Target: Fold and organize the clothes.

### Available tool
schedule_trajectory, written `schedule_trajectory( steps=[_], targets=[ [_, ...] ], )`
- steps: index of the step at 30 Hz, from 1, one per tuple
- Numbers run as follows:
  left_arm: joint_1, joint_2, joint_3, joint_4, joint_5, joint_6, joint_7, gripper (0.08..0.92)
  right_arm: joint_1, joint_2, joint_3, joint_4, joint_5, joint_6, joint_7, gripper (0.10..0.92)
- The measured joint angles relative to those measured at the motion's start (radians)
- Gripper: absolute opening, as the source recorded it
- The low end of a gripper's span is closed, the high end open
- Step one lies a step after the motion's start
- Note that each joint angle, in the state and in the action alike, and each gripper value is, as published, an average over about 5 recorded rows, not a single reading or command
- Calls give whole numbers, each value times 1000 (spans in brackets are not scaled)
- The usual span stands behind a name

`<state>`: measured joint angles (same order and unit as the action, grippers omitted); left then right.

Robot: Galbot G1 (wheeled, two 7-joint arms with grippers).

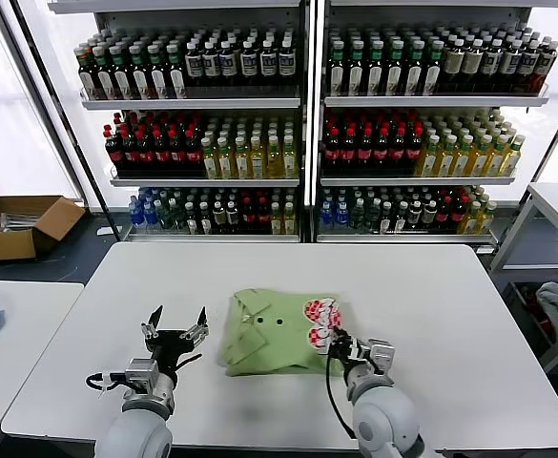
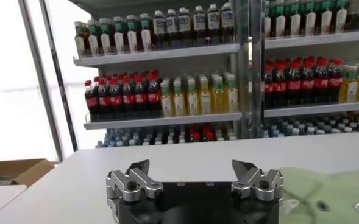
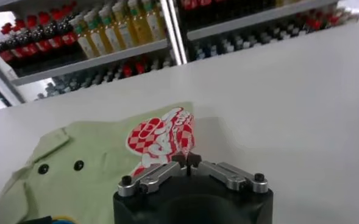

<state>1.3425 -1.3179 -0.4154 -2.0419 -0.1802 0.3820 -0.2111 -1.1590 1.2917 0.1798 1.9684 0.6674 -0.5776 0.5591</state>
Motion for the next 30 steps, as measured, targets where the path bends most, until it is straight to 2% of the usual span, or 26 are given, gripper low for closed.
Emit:
schedule_trajectory(
  steps=[3,5,16,26,30],
  targets=[
    [5,-6,6,0,8,-3,1,823,-6,-32,26,-10,-47,0,-19,119],
    [10,-8,8,0,14,-4,2,823,-12,-47,42,-16,-85,0,-32,152],
    [33,-24,20,-7,42,-9,5,823,-92,-55,80,58,-287,31,-96,470],
    [56,-26,23,-8,54,-17,5,823,-157,-15,24,85,-283,22,-102,754],
    [58,-27,27,-8,57,-17,6,823,-163,-5,14,82,-264,15,-96,814]
  ],
)
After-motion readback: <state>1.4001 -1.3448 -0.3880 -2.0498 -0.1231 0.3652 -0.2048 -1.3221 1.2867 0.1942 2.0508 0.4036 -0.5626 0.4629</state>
